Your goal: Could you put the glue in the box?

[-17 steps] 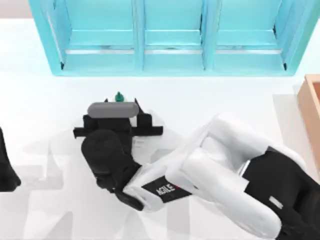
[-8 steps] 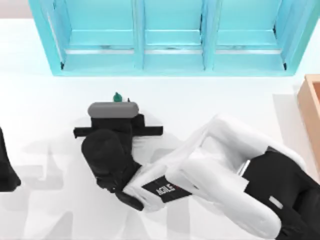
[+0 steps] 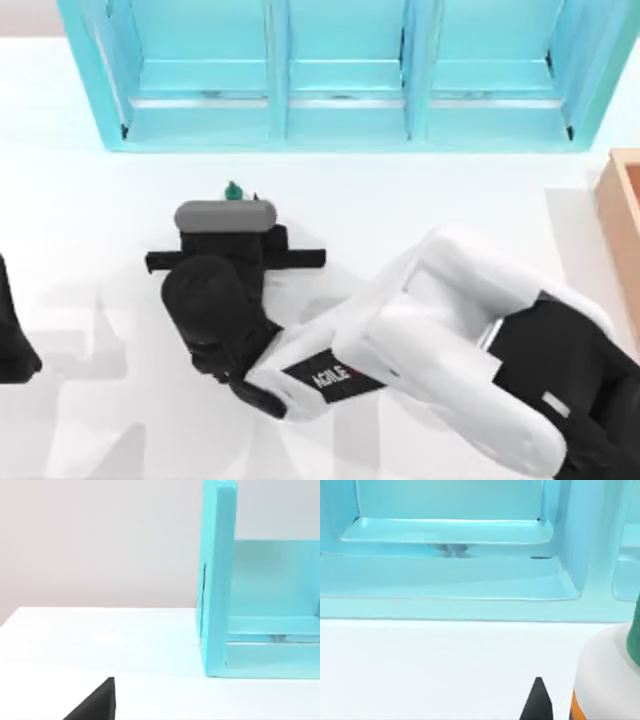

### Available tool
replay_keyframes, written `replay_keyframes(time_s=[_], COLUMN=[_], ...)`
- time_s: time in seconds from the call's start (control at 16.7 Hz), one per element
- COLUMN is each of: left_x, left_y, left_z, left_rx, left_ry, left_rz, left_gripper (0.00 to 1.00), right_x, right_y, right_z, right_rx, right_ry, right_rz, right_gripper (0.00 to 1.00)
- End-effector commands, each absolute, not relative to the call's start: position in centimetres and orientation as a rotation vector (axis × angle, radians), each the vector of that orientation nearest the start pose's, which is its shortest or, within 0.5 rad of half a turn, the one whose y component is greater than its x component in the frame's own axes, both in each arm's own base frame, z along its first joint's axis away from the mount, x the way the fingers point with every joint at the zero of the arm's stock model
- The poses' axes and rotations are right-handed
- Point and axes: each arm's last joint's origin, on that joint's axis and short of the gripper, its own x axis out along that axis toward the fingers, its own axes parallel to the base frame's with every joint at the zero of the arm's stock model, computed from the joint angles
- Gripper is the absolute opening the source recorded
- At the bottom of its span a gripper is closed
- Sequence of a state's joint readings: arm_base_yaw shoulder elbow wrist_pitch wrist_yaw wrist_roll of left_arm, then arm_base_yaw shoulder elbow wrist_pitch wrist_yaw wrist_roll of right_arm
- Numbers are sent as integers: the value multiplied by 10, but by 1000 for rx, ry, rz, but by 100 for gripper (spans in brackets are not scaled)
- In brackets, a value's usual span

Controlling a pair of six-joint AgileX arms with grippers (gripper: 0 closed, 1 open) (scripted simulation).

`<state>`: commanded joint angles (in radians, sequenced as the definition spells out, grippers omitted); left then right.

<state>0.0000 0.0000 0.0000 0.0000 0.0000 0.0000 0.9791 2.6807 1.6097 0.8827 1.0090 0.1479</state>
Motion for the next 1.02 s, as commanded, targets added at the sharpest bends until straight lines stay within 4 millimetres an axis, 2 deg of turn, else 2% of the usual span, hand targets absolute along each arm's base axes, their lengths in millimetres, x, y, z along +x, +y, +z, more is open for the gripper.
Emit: replay_keyframes(time_s=[0.42, 0.54, 0.9, 1.02], left_x=[106, 106, 106, 106], left_y=[-1, -1, -1, -1], left_z=[160, 160, 160, 160], left_rx=[0, 0, 0, 0], left_ry=[0, 0, 0, 0], left_rz=[0, 0, 0, 0], left_gripper=[100, 100, 100, 100], right_x=[305, 304, 304, 307], right_y=[418, 416, 416, 414], right_z=[89, 104, 108, 115], right_rx=[-14, -17, -13, 12], right_ry=[95, 98, 97, 96], right_rz=[-8, -9, -9, -2], right_gripper=[0, 0, 0, 0])
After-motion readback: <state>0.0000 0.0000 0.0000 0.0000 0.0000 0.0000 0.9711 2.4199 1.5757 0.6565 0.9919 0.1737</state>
